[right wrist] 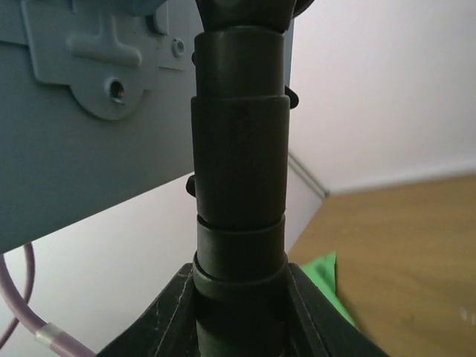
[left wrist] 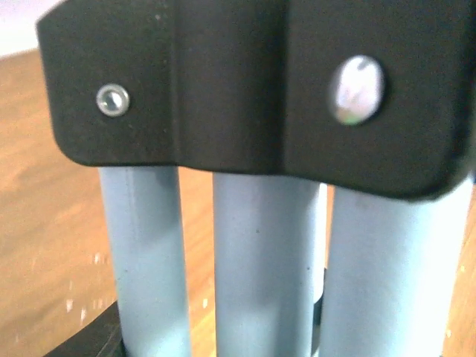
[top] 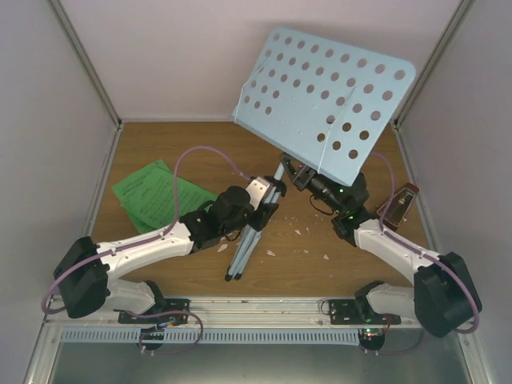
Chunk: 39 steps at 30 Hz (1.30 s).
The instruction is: Pack up the instrument practice props
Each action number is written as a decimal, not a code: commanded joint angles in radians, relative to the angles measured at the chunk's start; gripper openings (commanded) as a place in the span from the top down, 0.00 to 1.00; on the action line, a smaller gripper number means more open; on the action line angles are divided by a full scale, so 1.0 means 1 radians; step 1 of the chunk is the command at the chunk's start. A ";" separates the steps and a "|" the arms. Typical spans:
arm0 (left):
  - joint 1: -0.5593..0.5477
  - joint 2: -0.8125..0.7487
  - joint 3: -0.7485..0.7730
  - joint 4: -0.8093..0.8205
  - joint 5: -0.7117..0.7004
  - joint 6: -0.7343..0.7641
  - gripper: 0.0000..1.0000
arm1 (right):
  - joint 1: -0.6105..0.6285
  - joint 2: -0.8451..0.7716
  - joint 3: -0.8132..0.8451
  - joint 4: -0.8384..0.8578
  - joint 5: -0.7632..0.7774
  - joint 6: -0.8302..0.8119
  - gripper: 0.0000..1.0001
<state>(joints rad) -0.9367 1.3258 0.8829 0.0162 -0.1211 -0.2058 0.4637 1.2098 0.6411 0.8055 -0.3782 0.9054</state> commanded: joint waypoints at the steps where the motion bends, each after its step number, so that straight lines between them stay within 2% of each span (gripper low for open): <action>1: -0.016 -0.143 -0.065 0.021 -0.003 -0.064 1.00 | -0.031 0.063 -0.025 -0.047 0.237 0.040 0.83; 5: -0.014 -0.164 -0.118 0.036 -0.022 -0.112 1.00 | -0.031 0.129 -0.073 -0.046 0.255 0.049 0.80; 8: -0.012 -0.159 -0.135 0.058 -0.034 -0.127 1.00 | -0.031 0.177 -0.091 -0.047 0.255 0.034 0.70; 12: 0.005 -0.136 -0.142 0.062 -0.057 -0.161 1.00 | -0.031 0.204 -0.092 -0.093 0.265 0.003 0.62; 14: 0.034 -0.122 -0.144 0.068 -0.039 -0.185 1.00 | -0.033 0.214 -0.092 -0.122 0.265 0.006 0.54; 18: 0.075 -0.092 -0.144 0.095 -0.002 -0.191 1.00 | -0.034 0.220 -0.119 -0.131 0.264 0.013 0.49; 23: 0.112 -0.036 -0.120 0.124 0.042 -0.159 1.00 | -0.034 0.198 -0.158 -0.156 0.285 0.021 0.37; 26: 0.123 -0.001 -0.101 0.147 0.053 -0.098 1.00 | -0.033 0.154 -0.186 -0.191 0.311 0.012 0.31; 32: 0.137 0.090 -0.057 0.149 0.071 0.118 1.00 | -0.036 -0.009 -0.224 -0.334 0.405 -0.034 0.23; 39: 0.195 0.182 0.009 0.143 0.141 0.188 1.00 | -0.035 -0.294 -0.283 -0.561 0.545 -0.078 0.15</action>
<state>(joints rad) -0.7944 1.4994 0.7853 -0.1898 0.1020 -0.2939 0.4313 1.0454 0.3878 0.3752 0.0471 0.8669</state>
